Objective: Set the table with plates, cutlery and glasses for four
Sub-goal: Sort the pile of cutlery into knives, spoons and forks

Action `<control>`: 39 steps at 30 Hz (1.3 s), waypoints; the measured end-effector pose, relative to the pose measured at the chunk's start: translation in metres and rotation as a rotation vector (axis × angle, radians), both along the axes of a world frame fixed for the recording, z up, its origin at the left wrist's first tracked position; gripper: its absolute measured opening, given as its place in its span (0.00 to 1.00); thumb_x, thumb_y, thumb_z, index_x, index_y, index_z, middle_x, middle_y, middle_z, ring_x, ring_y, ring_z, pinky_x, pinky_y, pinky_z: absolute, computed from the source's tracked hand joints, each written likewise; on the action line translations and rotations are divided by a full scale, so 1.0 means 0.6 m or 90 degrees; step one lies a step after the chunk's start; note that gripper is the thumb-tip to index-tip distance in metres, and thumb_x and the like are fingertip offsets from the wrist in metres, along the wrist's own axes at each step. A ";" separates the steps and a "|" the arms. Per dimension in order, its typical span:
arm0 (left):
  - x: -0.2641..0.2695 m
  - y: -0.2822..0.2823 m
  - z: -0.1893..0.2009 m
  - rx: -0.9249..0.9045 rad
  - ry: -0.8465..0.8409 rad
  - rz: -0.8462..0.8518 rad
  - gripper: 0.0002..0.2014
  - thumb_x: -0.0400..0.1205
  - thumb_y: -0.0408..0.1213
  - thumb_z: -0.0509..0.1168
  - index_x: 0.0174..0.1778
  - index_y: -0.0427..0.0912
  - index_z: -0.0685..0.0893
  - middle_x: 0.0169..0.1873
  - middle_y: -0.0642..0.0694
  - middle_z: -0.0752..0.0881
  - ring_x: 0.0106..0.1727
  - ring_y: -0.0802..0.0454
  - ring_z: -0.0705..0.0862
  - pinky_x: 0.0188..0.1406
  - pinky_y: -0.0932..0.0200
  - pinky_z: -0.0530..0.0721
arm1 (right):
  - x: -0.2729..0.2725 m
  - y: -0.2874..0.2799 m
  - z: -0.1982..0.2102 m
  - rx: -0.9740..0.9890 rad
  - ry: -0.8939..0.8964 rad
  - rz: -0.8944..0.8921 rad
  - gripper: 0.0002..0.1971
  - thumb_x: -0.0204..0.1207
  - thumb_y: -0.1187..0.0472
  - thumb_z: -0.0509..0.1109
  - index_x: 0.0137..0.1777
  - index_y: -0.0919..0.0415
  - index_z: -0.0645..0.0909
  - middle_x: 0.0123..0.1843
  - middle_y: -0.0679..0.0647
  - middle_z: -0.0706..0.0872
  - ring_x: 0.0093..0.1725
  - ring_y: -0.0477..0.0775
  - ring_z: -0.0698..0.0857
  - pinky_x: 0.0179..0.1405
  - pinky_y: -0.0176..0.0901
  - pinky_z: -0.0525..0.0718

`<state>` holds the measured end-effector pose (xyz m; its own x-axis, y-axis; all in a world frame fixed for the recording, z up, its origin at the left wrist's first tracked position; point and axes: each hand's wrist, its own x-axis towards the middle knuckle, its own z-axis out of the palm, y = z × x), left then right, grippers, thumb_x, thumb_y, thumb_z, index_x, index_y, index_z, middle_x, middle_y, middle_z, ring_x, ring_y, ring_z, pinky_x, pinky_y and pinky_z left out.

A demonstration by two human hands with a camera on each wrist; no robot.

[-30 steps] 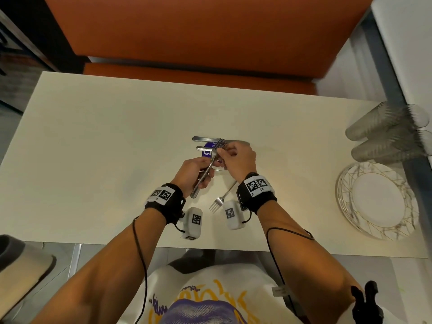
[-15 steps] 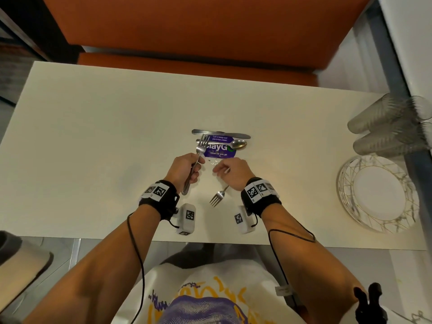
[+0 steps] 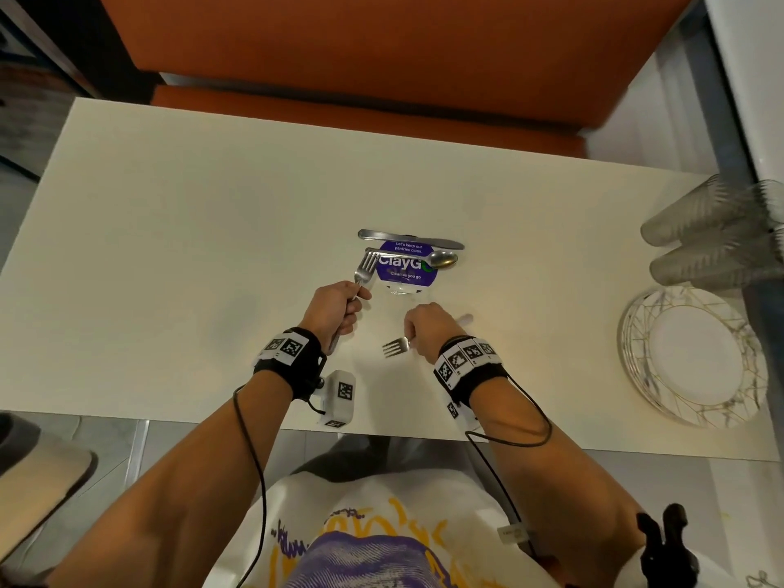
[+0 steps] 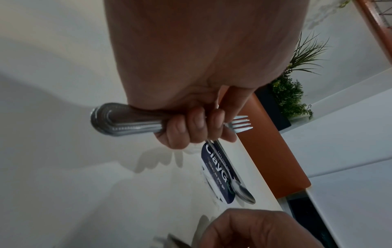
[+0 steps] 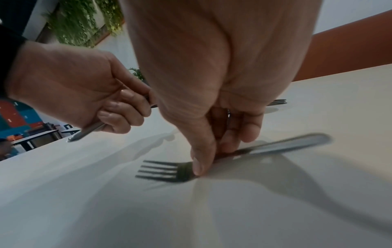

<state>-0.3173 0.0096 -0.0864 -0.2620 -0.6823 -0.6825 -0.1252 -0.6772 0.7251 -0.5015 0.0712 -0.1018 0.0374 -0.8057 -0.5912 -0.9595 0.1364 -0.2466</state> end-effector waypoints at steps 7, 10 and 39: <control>0.001 -0.011 0.005 -0.001 -0.005 0.014 0.14 0.89 0.34 0.54 0.47 0.37 0.84 0.25 0.50 0.73 0.24 0.54 0.66 0.25 0.58 0.63 | -0.012 -0.009 0.010 -0.053 -0.120 -0.134 0.07 0.81 0.66 0.73 0.58 0.62 0.86 0.56 0.59 0.88 0.54 0.58 0.86 0.60 0.47 0.85; -0.003 -0.015 0.011 0.000 -0.013 0.032 0.13 0.89 0.33 0.55 0.48 0.35 0.85 0.27 0.47 0.76 0.25 0.52 0.70 0.26 0.56 0.66 | -0.017 -0.026 0.036 -0.154 -0.220 -0.213 0.05 0.81 0.66 0.73 0.55 0.63 0.88 0.50 0.55 0.89 0.47 0.52 0.84 0.53 0.42 0.85; -0.049 0.001 0.039 0.048 0.098 0.025 0.17 0.91 0.35 0.57 0.62 0.27 0.87 0.36 0.38 0.87 0.33 0.45 0.83 0.37 0.51 0.83 | 0.019 -0.073 0.044 -0.146 -0.462 -0.664 0.06 0.72 0.54 0.82 0.41 0.50 0.87 0.49 0.52 0.93 0.48 0.52 0.86 0.56 0.53 0.86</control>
